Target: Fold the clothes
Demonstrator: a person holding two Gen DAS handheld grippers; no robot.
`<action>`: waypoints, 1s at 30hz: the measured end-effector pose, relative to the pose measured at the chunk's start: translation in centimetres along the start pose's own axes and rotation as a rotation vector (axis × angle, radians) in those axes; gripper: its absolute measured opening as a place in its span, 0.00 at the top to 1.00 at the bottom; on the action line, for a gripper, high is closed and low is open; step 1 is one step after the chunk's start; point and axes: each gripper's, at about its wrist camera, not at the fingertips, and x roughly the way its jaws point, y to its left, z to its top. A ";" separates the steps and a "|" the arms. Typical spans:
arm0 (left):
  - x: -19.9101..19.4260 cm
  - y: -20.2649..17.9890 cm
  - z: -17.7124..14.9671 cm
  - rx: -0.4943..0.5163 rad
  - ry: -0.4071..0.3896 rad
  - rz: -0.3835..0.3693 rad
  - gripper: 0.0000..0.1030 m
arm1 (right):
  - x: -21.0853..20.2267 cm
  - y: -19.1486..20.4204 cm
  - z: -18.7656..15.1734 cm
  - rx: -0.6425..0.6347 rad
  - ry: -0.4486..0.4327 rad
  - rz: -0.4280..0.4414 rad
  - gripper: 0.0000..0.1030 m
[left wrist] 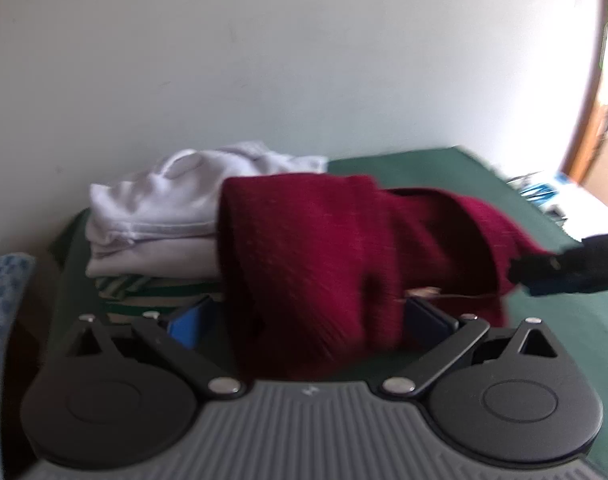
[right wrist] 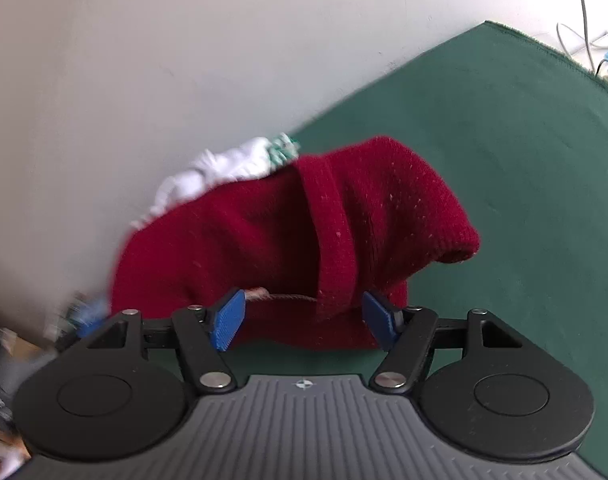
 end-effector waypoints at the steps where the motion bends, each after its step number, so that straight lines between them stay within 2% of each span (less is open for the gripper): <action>1: 0.7 -0.2 0.2 0.001 0.009 0.028 0.03 | 0.4 1.2 -0.2 -0.085 -0.014 -0.068 0.34; 2: 1.2 -0.5 0.3 -0.002 0.023 0.029 0.11 | 0.9 2.4 -0.5 -0.170 -0.028 -0.136 0.34; 3: 1.7 -0.8 0.3 -0.004 0.038 0.030 0.37 | 1.3 3.6 -0.7 -0.255 -0.042 -0.204 0.34; 4: 2.1 -1.2 0.4 -0.007 0.052 0.031 0.48 | 1.7 4.7 -0.9 -0.334 -0.055 -0.267 0.36; 5: 2.6 -1.5 0.4 -0.009 0.067 0.032 0.55 | 1.5 4.7 -1.0 -0.342 -0.055 -0.273 0.45; 7: 3.6 -2.2 0.5 -0.014 0.096 0.034 0.62 | 1.2 4.6 -1.3 -0.358 -0.053 -0.285 0.61; 9: 3.6 -2.9 0.2 -0.005 0.093 0.048 0.70 | 0.9 4.6 -1.5 -0.373 -0.052 -0.297 0.63; 15: 1.9 -4.7 0.1 -0.023 0.064 0.081 0.74 | 0.0 4.4 -2.2 -0.419 -0.049 -0.332 0.66; 18: 0.6 -5.6 0.4 -0.046 0.044 0.090 0.76 | -0.1 3.6 -1.9 -0.422 -0.050 -0.285 0.69; 19: 0.2 -5.9 0.4 -0.053 0.038 0.093 0.77 | 0.0 3.4 -1.7 -0.424 -0.051 -0.267 0.79; 20: -0.2 -6.2 0.5 -0.061 0.031 0.095 0.78 | 0.0 3.1 -1.5 -0.425 -0.052 -0.250 0.94; 21: -0.6 -6.5 0.6 -0.069 0.025 0.098 0.79 | -0.2 2.6 -1.2 -0.420 -0.057 -0.228 1.00; 25: -2.5 -7.7 1.1 -0.098 -0.007 0.104 0.80 | -3.0 0.4 0.6 -0.373 -0.120 -0.150 1.00; 27: -4.7 -8.5 2.7 -0.098 -0.060 0.069 0.81 | -5.5 -0.9 1.9 -0.348 -0.160 -0.119 1.00; 30: -8.0 -11.3 6.1 -0.015 -0.150 0.010 0.81 | -9.9 -2.9 3.9 -0.312 -0.218 -0.073 0.99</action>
